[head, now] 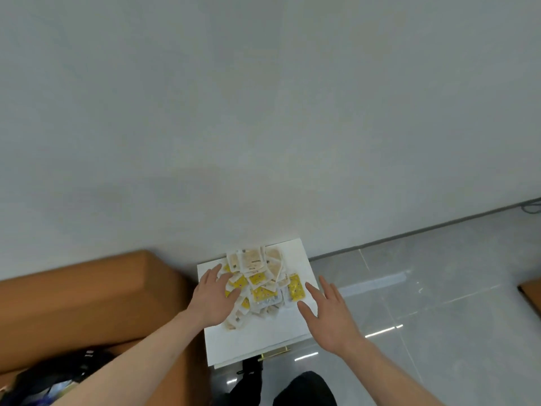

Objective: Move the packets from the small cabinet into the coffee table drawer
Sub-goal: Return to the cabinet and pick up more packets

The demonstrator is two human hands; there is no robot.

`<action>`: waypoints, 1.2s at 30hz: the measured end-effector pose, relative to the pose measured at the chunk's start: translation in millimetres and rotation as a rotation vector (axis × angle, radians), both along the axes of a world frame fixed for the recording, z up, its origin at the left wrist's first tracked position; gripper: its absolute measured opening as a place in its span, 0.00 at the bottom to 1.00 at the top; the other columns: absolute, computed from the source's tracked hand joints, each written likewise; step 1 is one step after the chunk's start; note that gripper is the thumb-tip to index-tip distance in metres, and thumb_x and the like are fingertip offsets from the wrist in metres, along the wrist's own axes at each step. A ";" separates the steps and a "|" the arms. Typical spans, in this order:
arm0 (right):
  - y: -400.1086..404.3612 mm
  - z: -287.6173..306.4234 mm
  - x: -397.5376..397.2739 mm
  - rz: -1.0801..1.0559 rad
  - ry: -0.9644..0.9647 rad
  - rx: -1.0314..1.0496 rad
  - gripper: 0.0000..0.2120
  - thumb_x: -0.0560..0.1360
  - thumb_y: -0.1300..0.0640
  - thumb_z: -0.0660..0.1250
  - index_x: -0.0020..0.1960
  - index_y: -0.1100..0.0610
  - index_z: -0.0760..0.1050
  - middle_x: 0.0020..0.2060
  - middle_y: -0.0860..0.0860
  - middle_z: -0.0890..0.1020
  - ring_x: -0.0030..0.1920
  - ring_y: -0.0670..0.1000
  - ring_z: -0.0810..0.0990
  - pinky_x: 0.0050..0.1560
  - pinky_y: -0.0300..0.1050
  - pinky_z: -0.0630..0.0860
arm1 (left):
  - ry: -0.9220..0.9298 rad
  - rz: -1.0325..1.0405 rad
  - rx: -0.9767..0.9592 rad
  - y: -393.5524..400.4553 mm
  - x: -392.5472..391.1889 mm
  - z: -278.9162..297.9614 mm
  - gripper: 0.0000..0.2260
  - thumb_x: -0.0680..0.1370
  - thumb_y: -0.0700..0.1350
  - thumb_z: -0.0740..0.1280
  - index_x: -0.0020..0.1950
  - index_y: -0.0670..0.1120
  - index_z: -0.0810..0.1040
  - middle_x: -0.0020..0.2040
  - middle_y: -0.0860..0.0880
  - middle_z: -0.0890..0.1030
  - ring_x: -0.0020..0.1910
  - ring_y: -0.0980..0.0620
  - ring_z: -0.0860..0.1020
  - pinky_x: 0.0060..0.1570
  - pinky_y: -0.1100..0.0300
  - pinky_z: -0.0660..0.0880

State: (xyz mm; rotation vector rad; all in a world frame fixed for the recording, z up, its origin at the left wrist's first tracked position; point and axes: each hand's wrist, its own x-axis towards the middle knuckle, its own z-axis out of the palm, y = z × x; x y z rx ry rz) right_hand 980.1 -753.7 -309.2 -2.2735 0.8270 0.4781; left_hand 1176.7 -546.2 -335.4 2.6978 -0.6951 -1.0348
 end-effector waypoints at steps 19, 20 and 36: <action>-23.7 -239.5 96.1 -0.317 -0.137 0.180 0.28 0.81 0.43 0.62 0.78 0.48 0.61 0.76 0.44 0.63 0.73 0.48 0.66 0.71 0.48 0.67 | 0.088 0.673 0.287 -133.2 115.3 -258.4 0.60 0.61 0.73 0.73 0.79 0.41 0.51 0.75 0.41 0.64 0.73 0.40 0.63 0.70 0.46 0.67; -22.9 -244.3 93.9 -0.333 -0.152 0.181 0.27 0.81 0.44 0.63 0.77 0.48 0.62 0.75 0.43 0.65 0.72 0.48 0.67 0.70 0.47 0.68 | 0.057 0.669 0.304 -133.6 114.6 -264.6 0.60 0.60 0.73 0.74 0.78 0.40 0.54 0.74 0.41 0.65 0.73 0.40 0.64 0.70 0.46 0.67; -21.9 -266.2 103.5 -0.406 -0.201 0.207 0.20 0.80 0.52 0.67 0.71 0.46 0.68 0.64 0.40 0.70 0.61 0.44 0.73 0.57 0.40 0.71 | 0.562 0.949 -0.357 -76.4 100.9 -251.4 0.15 0.72 0.48 0.79 0.57 0.51 0.83 0.52 0.51 0.87 0.52 0.49 0.85 0.55 0.47 0.80</action>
